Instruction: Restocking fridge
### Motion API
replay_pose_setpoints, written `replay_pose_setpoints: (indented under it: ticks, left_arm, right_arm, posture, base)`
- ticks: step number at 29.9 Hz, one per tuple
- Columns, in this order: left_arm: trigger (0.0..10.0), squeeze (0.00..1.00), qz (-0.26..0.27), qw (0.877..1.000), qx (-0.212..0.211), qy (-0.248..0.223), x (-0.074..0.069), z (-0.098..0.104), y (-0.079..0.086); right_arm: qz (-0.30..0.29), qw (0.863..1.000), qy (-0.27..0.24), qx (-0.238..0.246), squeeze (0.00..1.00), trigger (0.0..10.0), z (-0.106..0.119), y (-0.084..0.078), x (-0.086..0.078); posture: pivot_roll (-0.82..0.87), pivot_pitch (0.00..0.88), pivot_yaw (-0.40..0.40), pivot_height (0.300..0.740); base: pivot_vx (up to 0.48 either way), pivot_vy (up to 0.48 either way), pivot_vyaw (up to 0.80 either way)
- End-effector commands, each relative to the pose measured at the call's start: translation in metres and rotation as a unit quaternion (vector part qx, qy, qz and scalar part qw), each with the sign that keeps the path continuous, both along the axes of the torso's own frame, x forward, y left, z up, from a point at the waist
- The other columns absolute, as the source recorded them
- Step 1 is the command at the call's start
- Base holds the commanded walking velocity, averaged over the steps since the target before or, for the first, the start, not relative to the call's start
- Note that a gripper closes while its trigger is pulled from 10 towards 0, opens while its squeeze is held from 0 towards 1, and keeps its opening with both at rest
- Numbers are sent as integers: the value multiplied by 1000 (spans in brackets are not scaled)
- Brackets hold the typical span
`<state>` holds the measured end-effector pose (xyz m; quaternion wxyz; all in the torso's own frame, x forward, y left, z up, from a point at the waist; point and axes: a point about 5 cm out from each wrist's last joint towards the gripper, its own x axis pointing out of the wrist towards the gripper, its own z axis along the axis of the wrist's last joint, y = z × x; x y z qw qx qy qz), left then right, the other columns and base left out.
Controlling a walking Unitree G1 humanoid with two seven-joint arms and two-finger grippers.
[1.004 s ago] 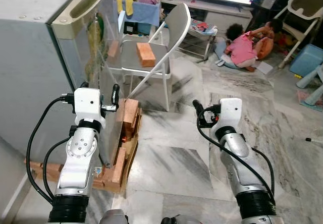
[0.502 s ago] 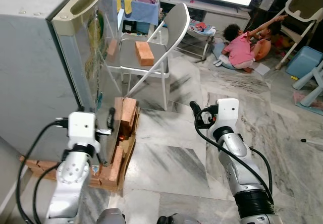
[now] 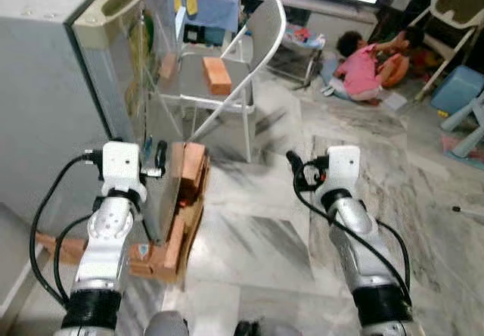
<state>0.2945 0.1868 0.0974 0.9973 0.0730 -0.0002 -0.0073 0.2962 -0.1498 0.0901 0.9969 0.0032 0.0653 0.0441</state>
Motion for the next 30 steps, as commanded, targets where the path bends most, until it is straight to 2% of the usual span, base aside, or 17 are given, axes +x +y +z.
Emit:
replay_pose_setpoints:
  ticks: [1, 3, 6, 8, 10, 13, 16, 21, 24, 30]
  left_arm:
    - [10000, 0, 11, 1000, 4, 12, 4, -6, -1]
    - [10000, 0, 35, 999, 4, 4, 6, -3, 4]
    - [10000, 0, 40, 999, 4, 0, 8, -2, 7]
    - [10000, 0, 42, 999, 3, -3, 10, -1, 7]
    - [10000, 0, 51, 999, 6, -9, 12, 2, 10]
    - [10000, 0, 49, 999, -2, -13, 16, 4, 9]
    - [10000, 0, 33, 999, -10, -16, 21, 4, 4]
    - [10000, 0, -38, 999, 3, -9, 29, 3, -19]
    - [10000, 0, -75, 997, 7, -9, 35, 6, -37]
    - [10000, 0, -137, 990, 5, -20, 35, 11, -61]
  right_arm:
    - [-9, 1000, -5, -1, 0, 10000, 4, -4, 0]
    - [-4, 1000, 0, 14, 0, 10000, 5, -2, 0]
    - [22, 999, 14, 41, 0, 10000, 4, 3, -5]
    - [47, 997, 29, 47, 0, 10000, 3, 8, -10]
    - [80, 993, 48, 77, 0, 10000, 5, 15, -15]
    - [149, 986, 54, 59, 0, 10000, 9, 24, -25]
    - [165, 983, 63, 40, 0, 10000, 4, 21, -29]
    - [166, 979, 106, 53, 0, 10000, -6, 16, -33]
    - [214, 968, 118, 53, 0, 10000, -2, 16, -44]
    - [194, 974, 113, 30, 0, 10000, -3, 5, -47]
  posture:
    - [147, 32, -120, 740]
    - [152, 27, -121, 740]
    - [156, 25, -122, 740]
    - [155, 25, -124, 740]
    - [150, 22, -130, 740]
    - [139, 17, -131, 740]
    - [136, 15, -134, 740]
    - [132, 6, -135, 740]
    - [122, 0, -136, 740]
    - [116, 0, -141, 740]
  base:
    - [0, 0, 0]
    - [0, 0, 0]
    - [0, 0, 0]
    - [0, 0, 0]
    - [0, 0, 0]
    - [0, 0, 0]
    - [0, 0, 0]
    - [0, 0, 0]
    - [0, 0, 0]
    - [0, 0, 0]
